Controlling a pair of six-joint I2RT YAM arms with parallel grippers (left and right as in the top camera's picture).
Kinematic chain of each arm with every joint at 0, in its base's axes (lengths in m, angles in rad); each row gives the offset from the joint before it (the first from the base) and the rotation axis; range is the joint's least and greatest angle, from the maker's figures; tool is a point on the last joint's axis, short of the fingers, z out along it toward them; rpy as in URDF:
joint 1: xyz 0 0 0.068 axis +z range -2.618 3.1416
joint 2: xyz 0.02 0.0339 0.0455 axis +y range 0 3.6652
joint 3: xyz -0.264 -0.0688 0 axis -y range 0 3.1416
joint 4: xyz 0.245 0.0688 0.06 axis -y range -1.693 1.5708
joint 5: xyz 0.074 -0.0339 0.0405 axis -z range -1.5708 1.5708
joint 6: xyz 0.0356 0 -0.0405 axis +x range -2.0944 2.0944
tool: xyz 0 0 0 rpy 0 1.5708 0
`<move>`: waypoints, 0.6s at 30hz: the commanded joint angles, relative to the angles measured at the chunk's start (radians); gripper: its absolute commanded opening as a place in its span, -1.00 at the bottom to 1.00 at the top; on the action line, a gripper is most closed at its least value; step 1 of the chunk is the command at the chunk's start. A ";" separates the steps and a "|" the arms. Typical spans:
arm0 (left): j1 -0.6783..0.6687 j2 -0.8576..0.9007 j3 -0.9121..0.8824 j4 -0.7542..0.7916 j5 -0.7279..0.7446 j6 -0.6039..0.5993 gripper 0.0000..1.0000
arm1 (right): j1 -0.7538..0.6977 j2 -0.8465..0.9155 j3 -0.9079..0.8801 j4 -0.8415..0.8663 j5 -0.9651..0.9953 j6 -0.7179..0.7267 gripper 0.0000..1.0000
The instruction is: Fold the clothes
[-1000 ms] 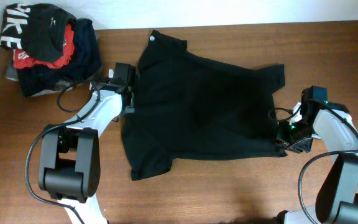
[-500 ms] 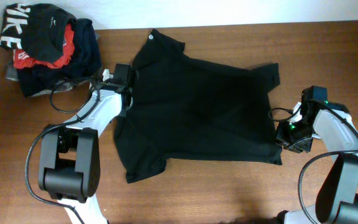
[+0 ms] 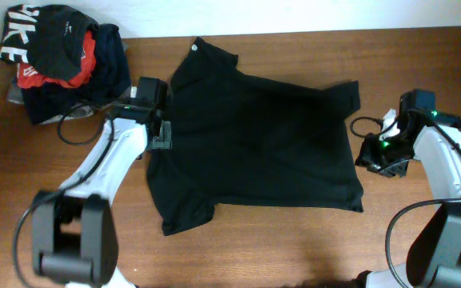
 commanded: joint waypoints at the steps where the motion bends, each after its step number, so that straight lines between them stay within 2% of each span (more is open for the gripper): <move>1: 0.007 -0.072 0.018 -0.008 0.143 -0.005 0.98 | -0.007 -0.023 0.032 0.070 -0.016 -0.003 -0.19; 4: 0.006 -0.074 0.018 0.007 0.181 -0.005 0.98 | -0.004 -0.014 0.032 0.222 -0.016 -0.003 -0.04; 10: 0.004 -0.071 0.018 0.055 0.184 -0.004 0.98 | 0.046 0.045 0.045 0.518 -0.021 -0.051 0.03; 14: -0.008 -0.071 0.018 0.065 0.184 0.002 0.98 | 0.103 0.142 0.153 0.532 0.032 -0.101 0.04; 18: -0.014 -0.071 0.018 0.071 0.183 0.002 0.98 | 0.152 0.327 0.366 0.449 0.075 -0.133 0.03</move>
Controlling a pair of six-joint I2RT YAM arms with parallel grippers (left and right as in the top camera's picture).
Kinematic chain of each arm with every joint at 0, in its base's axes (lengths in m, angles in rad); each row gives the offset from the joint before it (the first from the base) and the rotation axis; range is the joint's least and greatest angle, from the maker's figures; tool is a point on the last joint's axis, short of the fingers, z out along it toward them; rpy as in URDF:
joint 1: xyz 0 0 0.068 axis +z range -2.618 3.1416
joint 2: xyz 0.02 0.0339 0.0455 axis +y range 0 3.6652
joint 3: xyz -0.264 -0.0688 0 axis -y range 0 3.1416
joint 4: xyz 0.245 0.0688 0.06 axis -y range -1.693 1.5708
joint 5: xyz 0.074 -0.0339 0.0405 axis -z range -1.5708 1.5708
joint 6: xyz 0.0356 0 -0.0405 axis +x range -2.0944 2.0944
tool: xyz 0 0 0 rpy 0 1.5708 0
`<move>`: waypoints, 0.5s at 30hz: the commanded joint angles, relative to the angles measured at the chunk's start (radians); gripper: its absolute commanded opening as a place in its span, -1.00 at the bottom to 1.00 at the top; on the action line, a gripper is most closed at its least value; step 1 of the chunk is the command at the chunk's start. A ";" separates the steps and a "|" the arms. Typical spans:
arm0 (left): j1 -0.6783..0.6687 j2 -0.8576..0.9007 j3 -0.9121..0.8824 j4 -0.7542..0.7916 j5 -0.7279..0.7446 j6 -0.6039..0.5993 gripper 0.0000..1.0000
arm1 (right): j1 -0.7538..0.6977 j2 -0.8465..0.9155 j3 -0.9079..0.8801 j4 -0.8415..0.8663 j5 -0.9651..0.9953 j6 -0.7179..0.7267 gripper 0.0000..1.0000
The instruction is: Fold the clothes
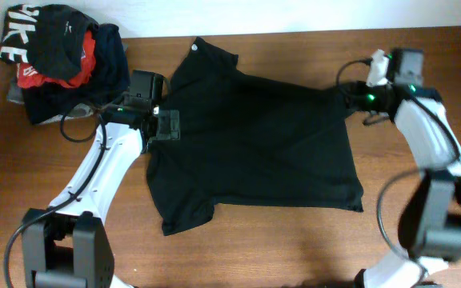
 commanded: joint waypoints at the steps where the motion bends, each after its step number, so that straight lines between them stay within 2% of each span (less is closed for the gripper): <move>1: -0.006 -0.003 0.012 0.006 0.014 0.002 0.98 | 0.040 0.166 0.200 -0.057 0.048 -0.053 0.03; 2: -0.006 -0.003 0.012 0.005 0.014 0.002 0.98 | 0.047 0.227 0.278 -0.093 0.048 -0.058 0.03; 6: -0.006 -0.003 0.012 0.006 0.014 0.002 0.98 | 0.059 0.331 0.410 -0.142 0.049 -0.045 0.02; 15: -0.006 -0.003 0.012 0.000 0.015 0.002 0.98 | 0.112 0.360 0.426 -0.154 0.213 0.309 -0.07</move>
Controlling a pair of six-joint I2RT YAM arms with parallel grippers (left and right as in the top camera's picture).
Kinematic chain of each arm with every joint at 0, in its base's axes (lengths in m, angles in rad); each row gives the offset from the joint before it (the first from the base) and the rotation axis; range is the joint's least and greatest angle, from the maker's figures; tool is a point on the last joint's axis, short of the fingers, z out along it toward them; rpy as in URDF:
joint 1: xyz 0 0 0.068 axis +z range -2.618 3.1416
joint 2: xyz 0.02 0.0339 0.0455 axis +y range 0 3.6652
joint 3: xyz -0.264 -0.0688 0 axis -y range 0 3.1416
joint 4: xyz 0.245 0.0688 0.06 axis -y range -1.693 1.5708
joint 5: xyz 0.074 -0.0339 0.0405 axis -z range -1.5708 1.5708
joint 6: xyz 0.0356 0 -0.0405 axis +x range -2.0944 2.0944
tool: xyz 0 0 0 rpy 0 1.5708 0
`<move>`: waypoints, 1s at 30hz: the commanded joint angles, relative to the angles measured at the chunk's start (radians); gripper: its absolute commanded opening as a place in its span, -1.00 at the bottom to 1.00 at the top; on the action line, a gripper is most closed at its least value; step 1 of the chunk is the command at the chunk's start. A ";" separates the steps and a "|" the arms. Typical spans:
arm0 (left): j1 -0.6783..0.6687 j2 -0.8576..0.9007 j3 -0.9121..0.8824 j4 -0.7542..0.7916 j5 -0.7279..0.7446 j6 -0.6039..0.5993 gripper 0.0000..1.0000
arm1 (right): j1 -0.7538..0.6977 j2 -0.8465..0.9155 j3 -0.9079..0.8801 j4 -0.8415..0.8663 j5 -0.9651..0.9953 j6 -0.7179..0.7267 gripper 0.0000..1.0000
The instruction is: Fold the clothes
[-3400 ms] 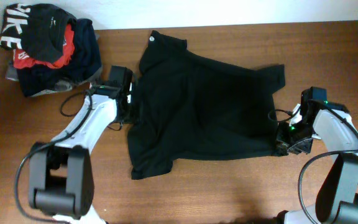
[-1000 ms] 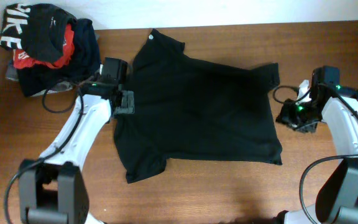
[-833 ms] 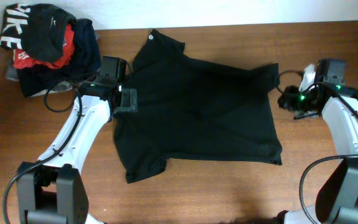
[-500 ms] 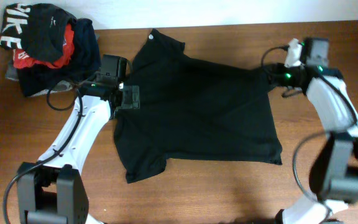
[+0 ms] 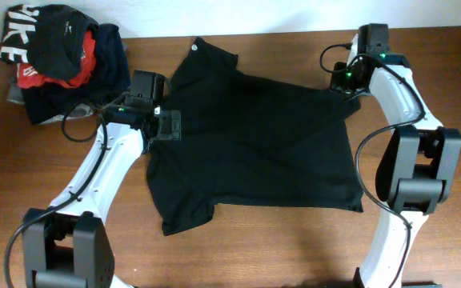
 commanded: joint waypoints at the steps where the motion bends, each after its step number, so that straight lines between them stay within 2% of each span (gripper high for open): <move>1: -0.003 -0.003 0.012 -0.001 0.008 0.002 0.98 | 0.040 0.016 0.033 -0.008 0.095 0.192 -0.07; 6: -0.003 -0.003 0.012 -0.008 0.008 0.002 0.98 | 0.071 0.064 0.033 0.006 0.105 0.286 -0.04; 7: -0.003 -0.003 0.012 -0.009 0.007 0.002 0.98 | 0.071 0.079 0.033 0.011 0.105 0.301 0.02; 16: -0.004 -0.003 0.012 -0.015 0.008 0.002 0.98 | 0.071 0.116 0.033 0.064 0.101 0.311 0.06; 18: -0.004 -0.003 0.012 -0.016 0.008 0.002 0.98 | 0.071 0.116 0.033 0.071 0.098 0.311 -0.09; 21: -0.004 -0.003 0.012 -0.016 0.008 0.002 0.98 | 0.071 0.116 0.033 0.071 0.093 0.311 -0.53; 24: -0.004 -0.003 0.012 -0.015 0.008 0.002 0.98 | 0.071 0.116 0.033 0.071 0.093 0.311 -0.85; 25: -0.004 -0.003 0.012 -0.016 0.008 0.002 0.98 | 0.071 0.116 0.033 0.071 0.093 0.310 -0.92; 30: -0.004 -0.003 0.012 -0.016 0.008 0.002 0.98 | 0.071 0.116 0.034 0.075 0.092 0.310 -0.92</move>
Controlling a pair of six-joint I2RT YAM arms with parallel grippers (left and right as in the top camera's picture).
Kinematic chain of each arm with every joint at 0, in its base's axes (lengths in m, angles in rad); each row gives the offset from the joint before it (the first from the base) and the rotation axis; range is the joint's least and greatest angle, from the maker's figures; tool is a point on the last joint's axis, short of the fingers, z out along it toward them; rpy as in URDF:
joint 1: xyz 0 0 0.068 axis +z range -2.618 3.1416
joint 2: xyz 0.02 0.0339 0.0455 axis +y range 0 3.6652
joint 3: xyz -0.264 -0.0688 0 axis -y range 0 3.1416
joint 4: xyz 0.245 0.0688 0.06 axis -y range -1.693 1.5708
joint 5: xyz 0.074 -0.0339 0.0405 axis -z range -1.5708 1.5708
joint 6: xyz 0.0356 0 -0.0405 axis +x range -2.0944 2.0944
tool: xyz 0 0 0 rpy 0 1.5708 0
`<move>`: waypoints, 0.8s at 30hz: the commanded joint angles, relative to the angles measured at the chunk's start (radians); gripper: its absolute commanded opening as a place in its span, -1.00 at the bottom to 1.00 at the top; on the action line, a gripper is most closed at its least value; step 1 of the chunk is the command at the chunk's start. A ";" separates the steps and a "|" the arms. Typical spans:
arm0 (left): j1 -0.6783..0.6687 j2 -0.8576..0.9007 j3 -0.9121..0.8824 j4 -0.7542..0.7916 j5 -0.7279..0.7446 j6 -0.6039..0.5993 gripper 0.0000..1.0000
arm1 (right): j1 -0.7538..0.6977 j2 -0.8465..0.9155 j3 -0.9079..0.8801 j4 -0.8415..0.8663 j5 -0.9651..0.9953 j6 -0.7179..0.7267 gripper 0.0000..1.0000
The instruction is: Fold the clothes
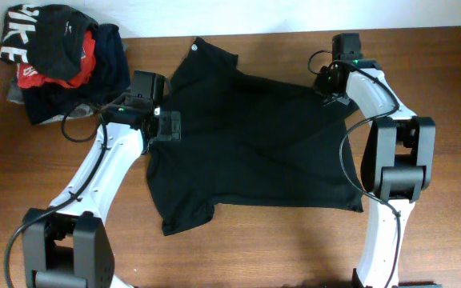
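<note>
A black T-shirt [254,144] lies spread flat on the wooden table, its collar end toward the far left and its hem toward the right. My left gripper [166,126] sits at the shirt's left edge, over the cloth near a sleeve. My right gripper [329,90] is at the shirt's far right corner, on or just above the cloth. From overhead the jaws of both grippers are too dark and small to read.
A pile of other clothes [58,60], black, red and navy, lies at the far left corner. A pale wall [230,16] bounds the table's far edge. Bare wood [278,240] runs along the front below the shirt.
My right gripper has moved left along the far edge, from beyond the shirt's far right corner onto that corner. The left arm and the shirt have not changed.
At first my right gripper hung off the shirt's right side and my left gripper was at its left edge. The left then shifted slightly farther up that edge and stayed. The right stood farther back and left at each moment, and is now at the far right corner.
</note>
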 commanded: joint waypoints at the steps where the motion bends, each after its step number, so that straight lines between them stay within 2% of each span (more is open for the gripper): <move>1: -0.004 -0.003 0.012 -0.003 0.008 0.002 0.98 | 0.001 -0.005 0.015 0.024 0.001 -0.007 -0.92; 7: -0.004 -0.003 0.012 -0.003 0.008 0.002 0.98 | 0.001 -0.005 0.078 0.097 -0.007 -0.038 -0.92; 12: -0.004 -0.003 0.012 0.001 0.008 0.002 0.98 | 0.001 -0.004 0.093 0.265 -0.010 -0.045 -0.92; 15: -0.004 -0.003 0.012 0.000 0.008 0.002 0.98 | 0.001 -0.002 0.093 0.309 -0.002 -0.045 -0.92; 16: -0.004 -0.003 0.012 0.000 0.008 0.002 0.98 | 0.001 -0.002 0.093 0.324 0.002 -0.045 -0.68; 17: -0.004 -0.003 0.012 0.000 0.008 0.002 0.98 | 0.001 -0.002 0.093 0.335 0.002 -0.045 -0.11; 18: -0.004 -0.003 0.012 0.000 0.008 0.002 0.98 | 0.001 -0.002 0.093 0.341 0.002 -0.045 0.22; 20: -0.004 -0.003 0.012 0.000 0.008 0.002 0.98 | 0.000 -0.002 0.093 0.338 0.001 -0.059 0.53; 24: -0.004 -0.003 0.012 0.001 0.007 0.002 0.98 | -0.003 -0.004 0.094 0.281 0.001 -0.079 0.83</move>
